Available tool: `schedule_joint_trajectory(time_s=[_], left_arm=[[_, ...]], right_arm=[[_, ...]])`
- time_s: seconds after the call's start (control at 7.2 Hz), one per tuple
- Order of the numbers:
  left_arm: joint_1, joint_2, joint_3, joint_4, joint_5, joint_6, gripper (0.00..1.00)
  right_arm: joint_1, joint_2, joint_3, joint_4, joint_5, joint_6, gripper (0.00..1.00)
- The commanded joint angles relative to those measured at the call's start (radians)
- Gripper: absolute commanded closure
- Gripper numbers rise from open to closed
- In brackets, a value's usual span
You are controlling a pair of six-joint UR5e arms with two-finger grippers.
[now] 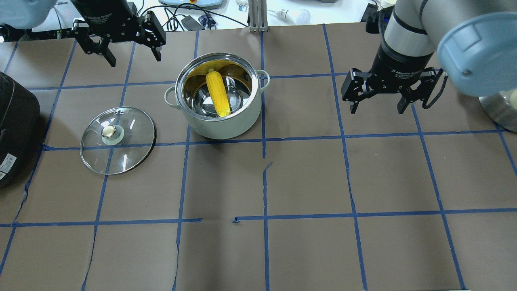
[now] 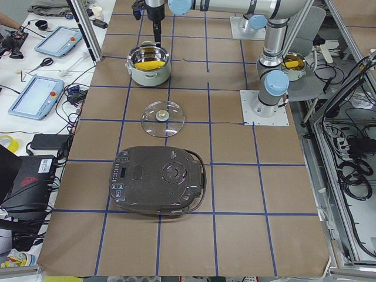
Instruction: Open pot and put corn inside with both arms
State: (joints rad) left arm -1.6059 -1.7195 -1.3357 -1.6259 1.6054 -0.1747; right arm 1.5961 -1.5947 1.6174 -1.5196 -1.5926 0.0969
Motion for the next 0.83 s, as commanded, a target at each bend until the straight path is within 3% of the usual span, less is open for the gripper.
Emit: schedule_joint_trajectory(time_s=[0.0,0.69], left_arm=[[-0.031,0.101,-0.133,0.003,-0.002,-0.020,0.00],[-0.029,0.141,-0.160,0.014,-0.001,0.027,0.00]], right_arm=[[-0.005,0.001,-0.045,0.052,0.008,0.000,0.00],[-0.010,0.015,-0.099,0.048,0.046,0.003,0.00]])
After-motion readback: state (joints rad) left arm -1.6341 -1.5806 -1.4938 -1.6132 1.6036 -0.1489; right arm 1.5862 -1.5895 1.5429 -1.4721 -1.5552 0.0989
